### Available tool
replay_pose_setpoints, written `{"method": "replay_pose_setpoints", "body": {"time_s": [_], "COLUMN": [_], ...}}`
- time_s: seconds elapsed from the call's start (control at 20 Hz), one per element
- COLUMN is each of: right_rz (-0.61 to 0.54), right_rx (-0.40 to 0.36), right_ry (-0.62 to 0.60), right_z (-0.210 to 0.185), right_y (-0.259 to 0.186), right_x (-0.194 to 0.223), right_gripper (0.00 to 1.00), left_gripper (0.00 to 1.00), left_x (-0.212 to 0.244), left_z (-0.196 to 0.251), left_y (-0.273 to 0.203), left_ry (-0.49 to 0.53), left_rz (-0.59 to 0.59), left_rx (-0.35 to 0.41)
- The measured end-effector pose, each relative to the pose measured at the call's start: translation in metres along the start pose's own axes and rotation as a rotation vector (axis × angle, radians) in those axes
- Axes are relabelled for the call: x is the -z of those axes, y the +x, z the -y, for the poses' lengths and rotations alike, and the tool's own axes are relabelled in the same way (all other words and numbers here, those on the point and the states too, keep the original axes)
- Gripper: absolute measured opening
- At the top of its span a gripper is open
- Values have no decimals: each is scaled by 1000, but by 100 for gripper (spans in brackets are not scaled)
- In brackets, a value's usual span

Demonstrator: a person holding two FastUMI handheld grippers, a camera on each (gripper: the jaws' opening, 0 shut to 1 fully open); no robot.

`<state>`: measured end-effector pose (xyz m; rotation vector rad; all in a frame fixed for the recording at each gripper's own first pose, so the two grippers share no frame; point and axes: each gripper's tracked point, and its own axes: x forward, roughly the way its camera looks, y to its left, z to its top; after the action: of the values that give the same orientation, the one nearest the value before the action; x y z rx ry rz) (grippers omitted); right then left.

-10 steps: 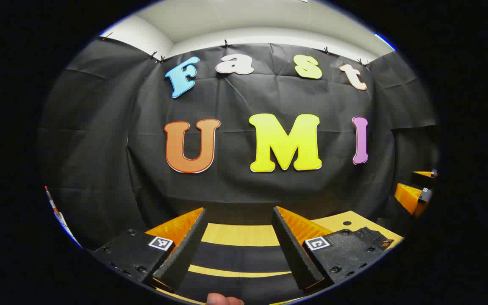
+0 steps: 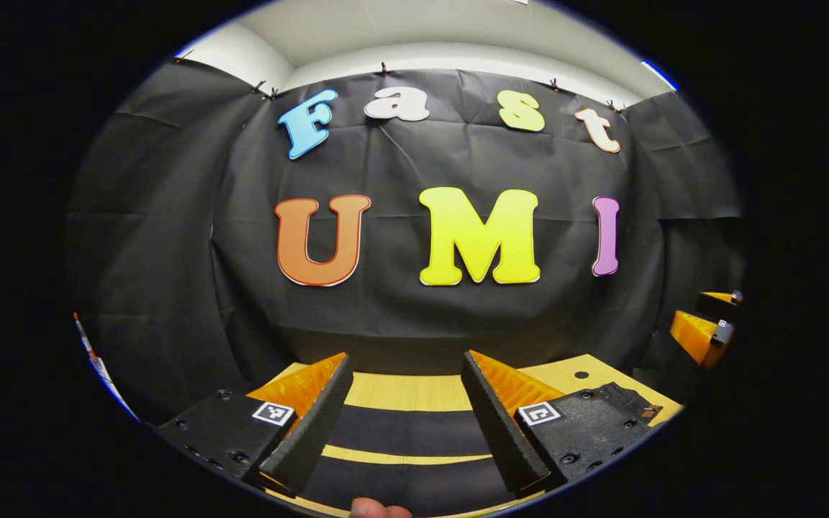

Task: Grasp the waist and the cuffs of the jeans and fold them to make the two legs overlap; first hold the waist and fold one-third of the jeans toward the cuffs, then hold the cuffs and fold the remaining one-third in the same direction to finish folding.

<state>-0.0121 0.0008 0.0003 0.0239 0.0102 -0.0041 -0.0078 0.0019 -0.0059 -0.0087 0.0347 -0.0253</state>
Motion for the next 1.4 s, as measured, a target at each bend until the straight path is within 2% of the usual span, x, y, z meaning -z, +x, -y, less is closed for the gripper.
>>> {"method": "replay_pose_setpoints", "body": {"time_s": [0.4, 0.75, 0.8, 0.95, 1.1, 1.15, 1.25, 1.35, 1.4], "right_rz": [0, -17, -21, -49, -94, -105, -144, -186, -211], "right_rx": [-3, 13, 14, 22, 72, 89, 132, 174, 194], "right_ry": [-18, -19, -21, -11, 3, 12, 26, 40, 60], "right_z": [2, 16, 17, 27, 59, 73, 105, 135, 150], "right_y": [5, 13, 14, 16, 16, 16, 15, 12, 10], "right_x": [0, 3, 4, 12, 26, 31, 43, 57, 65], "right_gripper": [95, 95, 95, 95, 95, 95, 96, 95, 95], "left_gripper": [98, 97, 100, 98, 100, 97, 98, 100, 98], "left_x": [0, -5, -4, 14, 35, 43, 62, 84, 96], "left_z": [5, -3, -3, -12, -38, -50, -73, -98, -109], "left_y": [7, 12, 14, 18, 14, 13, 8, -1, -7], "left_ry": [18, 35, 35, 3, -41, -48, -68, -121, -158], "left_rz": [10, 28, 27, -20, -87, -102, -149, -216, -248], "left_rx": [18, -1, -3, -21, -91, -118, -168, -226, -257]}}
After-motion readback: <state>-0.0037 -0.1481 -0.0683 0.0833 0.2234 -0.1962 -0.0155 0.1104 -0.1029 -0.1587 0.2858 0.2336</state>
